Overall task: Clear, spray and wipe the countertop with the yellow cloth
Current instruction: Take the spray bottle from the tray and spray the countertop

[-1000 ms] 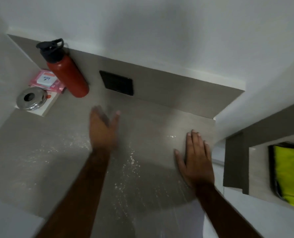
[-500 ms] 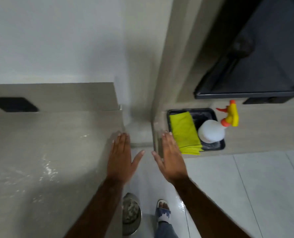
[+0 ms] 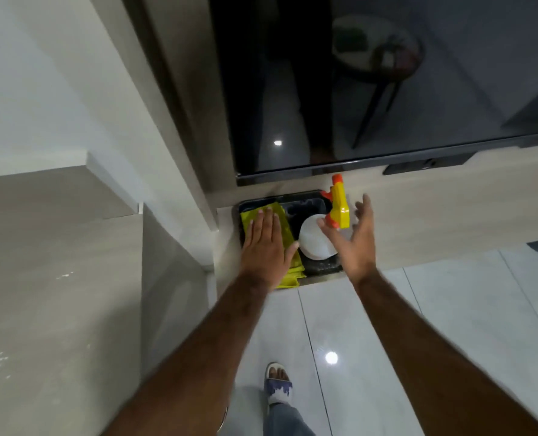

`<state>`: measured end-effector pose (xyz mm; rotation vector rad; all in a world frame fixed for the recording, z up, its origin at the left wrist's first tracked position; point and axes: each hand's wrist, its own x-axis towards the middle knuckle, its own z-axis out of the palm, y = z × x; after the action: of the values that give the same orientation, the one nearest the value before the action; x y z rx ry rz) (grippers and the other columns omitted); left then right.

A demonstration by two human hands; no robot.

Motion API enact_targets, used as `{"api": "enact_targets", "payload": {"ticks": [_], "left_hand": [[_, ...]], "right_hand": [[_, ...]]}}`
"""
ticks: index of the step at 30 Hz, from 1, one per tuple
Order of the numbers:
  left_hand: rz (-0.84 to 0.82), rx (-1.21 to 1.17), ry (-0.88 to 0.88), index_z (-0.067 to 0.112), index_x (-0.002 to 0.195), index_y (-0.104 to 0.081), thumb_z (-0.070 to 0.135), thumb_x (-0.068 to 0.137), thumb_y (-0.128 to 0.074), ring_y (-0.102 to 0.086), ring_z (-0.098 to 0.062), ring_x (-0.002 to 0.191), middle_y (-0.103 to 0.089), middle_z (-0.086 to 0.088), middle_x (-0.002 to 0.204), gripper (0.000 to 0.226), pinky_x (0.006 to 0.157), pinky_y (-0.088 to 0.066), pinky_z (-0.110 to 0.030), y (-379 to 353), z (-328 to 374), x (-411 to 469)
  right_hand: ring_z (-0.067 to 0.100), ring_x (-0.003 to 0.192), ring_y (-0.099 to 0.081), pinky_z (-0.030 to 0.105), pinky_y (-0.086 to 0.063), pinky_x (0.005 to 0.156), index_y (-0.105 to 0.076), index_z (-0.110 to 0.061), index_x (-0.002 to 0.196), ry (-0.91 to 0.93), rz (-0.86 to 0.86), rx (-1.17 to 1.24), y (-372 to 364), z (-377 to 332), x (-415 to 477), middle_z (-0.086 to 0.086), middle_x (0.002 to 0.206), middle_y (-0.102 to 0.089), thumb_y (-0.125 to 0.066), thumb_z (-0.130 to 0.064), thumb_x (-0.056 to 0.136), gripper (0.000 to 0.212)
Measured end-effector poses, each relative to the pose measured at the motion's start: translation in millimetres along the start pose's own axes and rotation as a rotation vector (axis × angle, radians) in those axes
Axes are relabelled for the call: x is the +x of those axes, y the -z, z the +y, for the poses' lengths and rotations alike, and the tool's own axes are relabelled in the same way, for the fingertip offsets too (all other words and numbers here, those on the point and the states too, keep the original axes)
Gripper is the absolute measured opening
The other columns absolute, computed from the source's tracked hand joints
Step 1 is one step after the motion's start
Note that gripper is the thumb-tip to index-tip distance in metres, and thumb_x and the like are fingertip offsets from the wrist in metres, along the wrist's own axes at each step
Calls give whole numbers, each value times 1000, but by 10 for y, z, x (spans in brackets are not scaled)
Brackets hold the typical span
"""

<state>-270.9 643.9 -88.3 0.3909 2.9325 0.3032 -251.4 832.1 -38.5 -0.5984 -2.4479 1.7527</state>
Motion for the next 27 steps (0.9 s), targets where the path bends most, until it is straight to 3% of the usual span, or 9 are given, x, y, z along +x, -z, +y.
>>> {"api": "enact_targets", "payload": {"ticks": [3,8,10,13,16,18,22,25,27], "left_hand": [[-61,36,46,1,159,-10,65,99,-15,1,-32,158,-2,-17,170,88,129,-6,-48,-109,-21,46],[-127,56,84,5,159,6,64,100,-19,7,-30,158,7,-14,170,87,129,-4,-49,-167,4,31],[-157,69,88,5,159,9,64,100,-17,9,-31,157,8,-15,170,87,129,-3,-49,-134,18,48],[-197,46,52,6,160,8,60,102,-19,11,-31,157,12,-15,169,83,129,0,-48,-28,-24,52],[-148,51,5,4,160,3,49,104,-24,8,-31,157,7,-15,170,76,128,-2,-46,121,-159,-83],[-100,43,4,5,161,1,43,106,-27,7,-30,158,6,-14,170,73,128,-3,-44,243,-333,-270],[-30,27,97,1,160,-3,37,106,-30,5,-34,157,6,-16,168,69,128,1,-42,508,-935,-899],[24,-14,324,6,161,-1,47,106,-25,5,-27,158,5,-10,170,73,129,-3,-40,661,-1562,-1539],[77,-8,437,6,161,-7,52,104,-24,-3,-27,158,-3,-12,170,75,128,-9,-41,751,-2034,-2026]], "right_hand": [[17,149,-42,38,-43,118,-13,-43,162,79,-107,8,-128,-68,220,-5,166,-35,-84,-55,73,114],[8,126,-62,26,-53,107,-41,-35,154,171,-104,-80,-254,26,289,-10,144,-62,-79,-31,89,76],[0,113,-64,16,-54,100,-44,-36,151,190,-105,-90,-260,24,199,-11,134,-65,-77,-28,88,73],[-8,101,-63,0,-47,91,-39,-58,147,263,-155,-144,-267,-96,-72,-26,123,-62,-71,-26,81,80],[-1,133,-54,13,-45,110,-43,-53,147,416,-256,-197,-375,-275,-410,-24,147,-54,-67,-22,78,79],[8,137,-55,25,-47,112,-48,-44,142,472,-317,-176,-529,-412,-590,-17,148,-55,-63,-26,76,71],[7,110,-64,11,-45,93,-51,-44,131,482,-415,-217,-1050,-797,-937,-22,121,-64,-63,-35,80,53],[22,95,-67,37,-54,85,-64,-26,117,472,-560,-285,-1559,-1014,-1196,-2,106,-73,-68,-29,82,35],[24,85,-65,44,-54,79,-65,-23,107,440,-677,-308,-1960,-1164,-1432,-2,93,-70,-68,-27,81,26]]}}
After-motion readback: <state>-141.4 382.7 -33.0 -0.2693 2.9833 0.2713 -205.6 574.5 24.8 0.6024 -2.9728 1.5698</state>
